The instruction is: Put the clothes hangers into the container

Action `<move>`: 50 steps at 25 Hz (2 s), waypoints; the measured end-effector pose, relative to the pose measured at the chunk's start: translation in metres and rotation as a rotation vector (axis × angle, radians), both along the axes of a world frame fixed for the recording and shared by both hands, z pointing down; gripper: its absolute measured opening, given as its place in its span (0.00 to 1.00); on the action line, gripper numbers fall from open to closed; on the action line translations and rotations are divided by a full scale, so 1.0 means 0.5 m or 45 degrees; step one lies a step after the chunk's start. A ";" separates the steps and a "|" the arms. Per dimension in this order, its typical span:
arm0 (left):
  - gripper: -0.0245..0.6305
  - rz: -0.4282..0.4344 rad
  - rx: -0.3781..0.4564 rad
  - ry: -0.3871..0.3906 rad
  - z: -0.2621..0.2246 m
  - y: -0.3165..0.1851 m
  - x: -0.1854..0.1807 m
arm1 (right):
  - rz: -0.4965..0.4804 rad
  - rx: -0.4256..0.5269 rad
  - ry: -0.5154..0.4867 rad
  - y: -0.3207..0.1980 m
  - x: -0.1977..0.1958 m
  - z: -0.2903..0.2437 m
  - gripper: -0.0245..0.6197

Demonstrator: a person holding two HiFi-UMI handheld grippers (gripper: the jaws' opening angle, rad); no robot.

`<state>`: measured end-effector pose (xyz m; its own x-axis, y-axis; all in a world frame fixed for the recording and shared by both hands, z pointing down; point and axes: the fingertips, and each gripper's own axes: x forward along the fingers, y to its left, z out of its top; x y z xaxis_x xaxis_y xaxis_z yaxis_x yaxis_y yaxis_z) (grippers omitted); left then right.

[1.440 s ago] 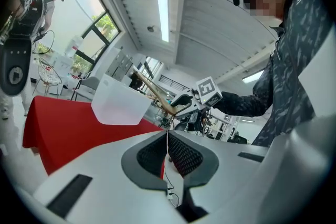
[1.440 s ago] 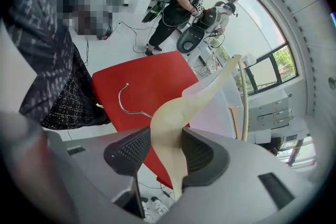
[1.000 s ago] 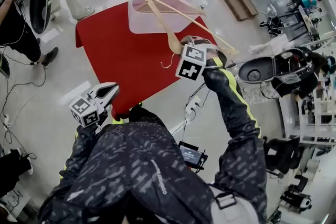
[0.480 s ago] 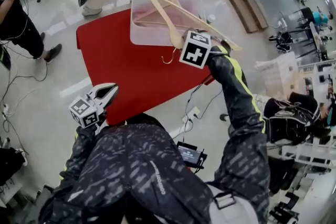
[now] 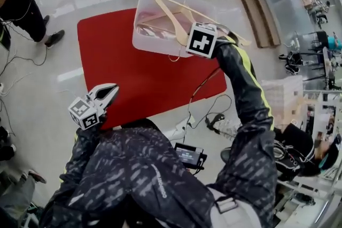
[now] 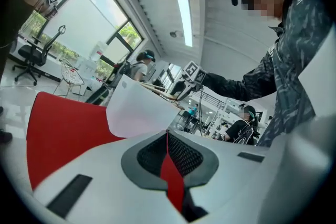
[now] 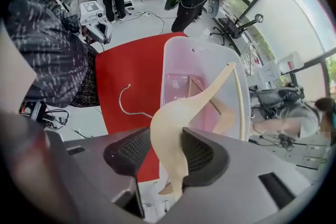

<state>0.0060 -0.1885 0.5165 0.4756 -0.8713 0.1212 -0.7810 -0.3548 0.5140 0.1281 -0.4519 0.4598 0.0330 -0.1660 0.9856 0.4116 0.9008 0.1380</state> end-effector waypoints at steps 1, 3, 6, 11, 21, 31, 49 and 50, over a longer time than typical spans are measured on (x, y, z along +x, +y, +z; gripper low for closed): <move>0.06 -0.015 -0.007 0.003 0.004 -0.001 -0.006 | -0.004 -0.012 0.015 -0.010 -0.010 0.005 0.34; 0.06 -0.039 -0.021 0.004 0.011 0.001 -0.020 | -0.030 -0.059 0.005 -0.017 -0.043 0.014 0.34; 0.06 -0.069 -0.034 -0.006 0.023 -0.001 -0.027 | -0.096 -0.190 -0.075 -0.001 -0.090 0.032 0.34; 0.06 -0.121 -0.052 -0.006 0.024 -0.026 -0.028 | -0.084 -0.270 -0.072 -0.039 -0.092 0.044 0.34; 0.06 -0.144 -0.080 -0.020 0.014 -0.060 -0.041 | 0.111 -0.679 -0.319 -0.068 -0.171 -0.003 0.34; 0.06 -0.133 -0.099 -0.029 0.030 -0.068 -0.030 | 0.305 -0.822 -0.690 -0.125 -0.241 -0.041 0.19; 0.06 -0.106 -0.137 -0.041 0.041 -0.067 -0.014 | 0.360 -0.539 -1.069 -0.163 -0.189 -0.092 0.10; 0.06 -0.103 -0.138 -0.041 0.039 -0.070 -0.015 | 0.360 -0.526 -1.099 -0.160 -0.183 -0.099 0.10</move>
<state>-0.0014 -0.2237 0.5362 0.3984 -0.8877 0.2306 -0.8216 -0.2337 0.5199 0.0366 -0.5318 0.4104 -0.7365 0.0985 0.6693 0.0810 0.9951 -0.0574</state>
